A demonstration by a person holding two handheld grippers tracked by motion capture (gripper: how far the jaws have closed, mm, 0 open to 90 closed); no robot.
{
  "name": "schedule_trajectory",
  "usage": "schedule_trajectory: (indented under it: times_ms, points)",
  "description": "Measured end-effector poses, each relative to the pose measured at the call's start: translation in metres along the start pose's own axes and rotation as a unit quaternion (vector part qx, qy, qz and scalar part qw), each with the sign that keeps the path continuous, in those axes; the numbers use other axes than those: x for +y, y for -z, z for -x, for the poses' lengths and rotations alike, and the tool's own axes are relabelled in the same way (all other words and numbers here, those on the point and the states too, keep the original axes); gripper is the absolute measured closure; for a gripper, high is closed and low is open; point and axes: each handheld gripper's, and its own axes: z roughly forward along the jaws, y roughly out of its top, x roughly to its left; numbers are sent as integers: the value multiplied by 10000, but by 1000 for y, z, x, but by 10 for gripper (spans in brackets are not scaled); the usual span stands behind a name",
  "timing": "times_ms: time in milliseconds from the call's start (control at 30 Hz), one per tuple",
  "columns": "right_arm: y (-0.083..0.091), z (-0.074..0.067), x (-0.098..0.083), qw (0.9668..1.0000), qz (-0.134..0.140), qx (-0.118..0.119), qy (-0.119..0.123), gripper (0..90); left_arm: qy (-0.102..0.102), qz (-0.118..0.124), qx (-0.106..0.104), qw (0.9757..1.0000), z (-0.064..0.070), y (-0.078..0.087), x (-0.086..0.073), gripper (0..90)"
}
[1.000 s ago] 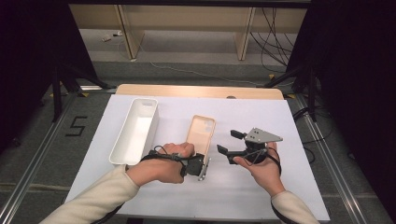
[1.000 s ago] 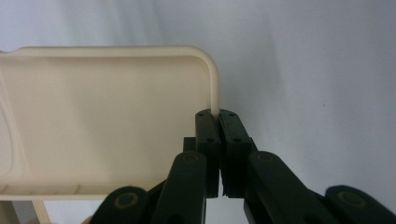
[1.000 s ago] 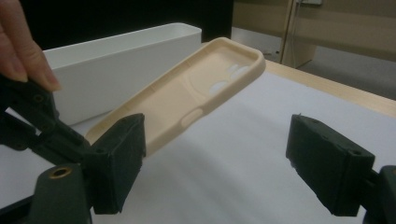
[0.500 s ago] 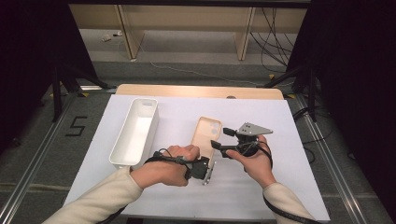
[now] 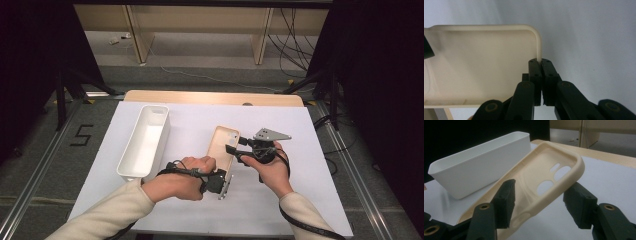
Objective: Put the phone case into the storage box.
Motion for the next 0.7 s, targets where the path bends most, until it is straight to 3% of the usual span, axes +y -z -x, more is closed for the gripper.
schedule_trajectory:
  times_ms: [167,233,367,400,433,467,500,533,633,667,700]
  points:
    - [1,2,1,10000,-7,-32,-13,537,-36,43,1,10000,0,-1,0,875]
    - [1,1,1,9999,3,39,-138,559,-69,54,38,10000,0,-2,0,874]
    - [4,-1,4,9999,29,15,-122,603,-76,64,66,9999,-1,-3,0,873]
    - [3,0,4,9999,110,5,-12,615,-87,67,77,9999,-1,-3,0,874]
    - [5,-4,5,9997,31,75,-213,628,-97,73,86,9999,-1,-3,0,873]
    - [6,-3,5,9999,23,-10,-152,642,-102,62,91,9999,-1,-3,1,874]
    - [4,-3,5,9997,160,75,-164,653,-109,70,103,9999,-1,-4,1,874]
    - [6,-5,6,9995,104,91,-289,665,-109,74,115,9998,-1,-4,1,873]
    - [7,-5,7,9993,202,105,-295,700,-109,59,113,9999,-2,-5,2,874]
    - [9,-6,8,9987,123,155,-470,711,-101,65,128,9998,-2,-5,2,874]
    - [8,-6,8,9982,233,173,-526,722,-104,64,144,9998,-2,-6,2,873]
